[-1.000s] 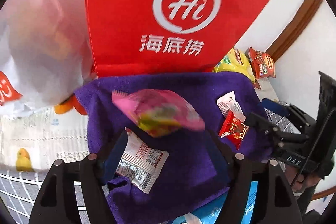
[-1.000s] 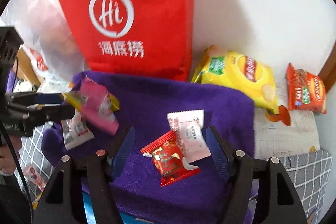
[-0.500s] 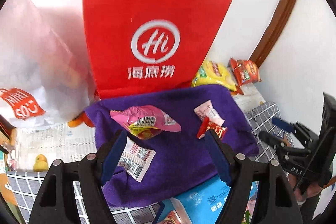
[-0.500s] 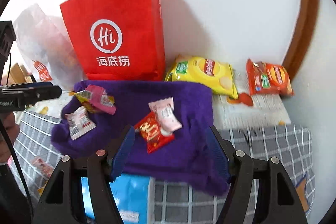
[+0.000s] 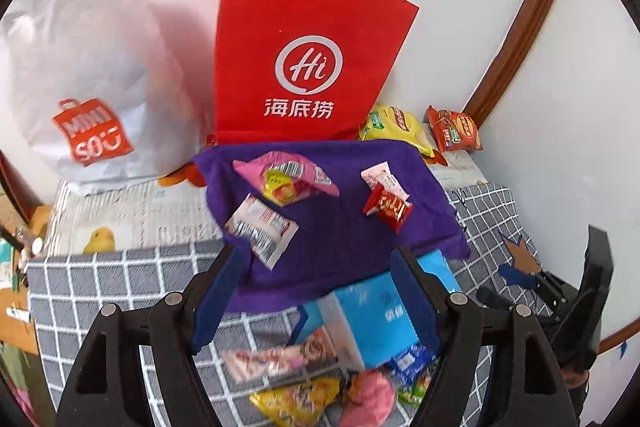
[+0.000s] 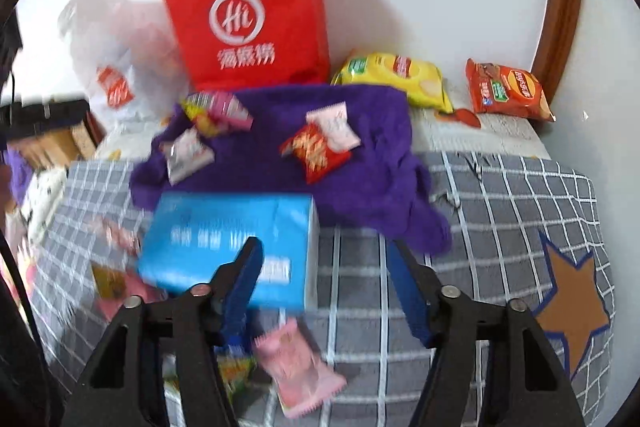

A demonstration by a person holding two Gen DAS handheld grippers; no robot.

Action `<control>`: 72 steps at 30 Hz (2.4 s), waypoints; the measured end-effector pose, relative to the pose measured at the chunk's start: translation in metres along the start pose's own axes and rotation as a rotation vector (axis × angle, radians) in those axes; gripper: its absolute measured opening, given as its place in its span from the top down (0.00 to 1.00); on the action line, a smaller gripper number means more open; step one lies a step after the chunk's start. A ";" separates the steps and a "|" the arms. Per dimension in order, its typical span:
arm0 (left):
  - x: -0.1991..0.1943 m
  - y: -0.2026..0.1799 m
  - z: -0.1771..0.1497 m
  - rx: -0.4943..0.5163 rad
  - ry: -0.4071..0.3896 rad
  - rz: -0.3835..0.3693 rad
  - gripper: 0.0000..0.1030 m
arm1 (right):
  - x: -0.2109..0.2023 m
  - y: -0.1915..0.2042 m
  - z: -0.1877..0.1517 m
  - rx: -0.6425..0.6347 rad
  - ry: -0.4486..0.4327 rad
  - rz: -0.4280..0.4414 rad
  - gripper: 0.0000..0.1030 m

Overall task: Organize snacks
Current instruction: 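Move both open tools back to the snack pile and grasp the pink cake packet with the right tool, then grasp the yellow snack bag with the left tool while the right tool lifts the pink packet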

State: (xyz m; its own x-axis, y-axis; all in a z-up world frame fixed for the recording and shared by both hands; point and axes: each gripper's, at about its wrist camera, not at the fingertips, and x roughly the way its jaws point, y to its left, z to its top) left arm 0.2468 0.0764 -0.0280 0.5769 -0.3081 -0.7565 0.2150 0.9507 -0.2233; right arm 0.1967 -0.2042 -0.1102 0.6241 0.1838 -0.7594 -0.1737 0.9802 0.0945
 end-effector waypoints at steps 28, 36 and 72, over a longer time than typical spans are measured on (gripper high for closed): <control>-0.048 0.009 -0.088 -0.086 0.015 0.106 0.27 | 0.037 0.030 -0.085 -0.238 0.075 0.069 0.59; -0.022 0.011 -0.110 -0.115 0.064 0.080 0.27 | 0.016 -0.006 -0.087 -0.130 -0.022 -0.024 0.59; 0.046 0.018 -0.135 -0.056 0.130 0.038 0.56 | 0.037 -0.025 -0.097 -0.026 -0.004 -0.023 0.55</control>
State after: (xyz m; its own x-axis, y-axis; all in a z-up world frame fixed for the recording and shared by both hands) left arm 0.1705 0.0843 -0.1497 0.4765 -0.2679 -0.8373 0.1480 0.9633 -0.2240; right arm 0.1498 -0.2286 -0.2033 0.6309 0.1617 -0.7588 -0.1791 0.9820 0.0604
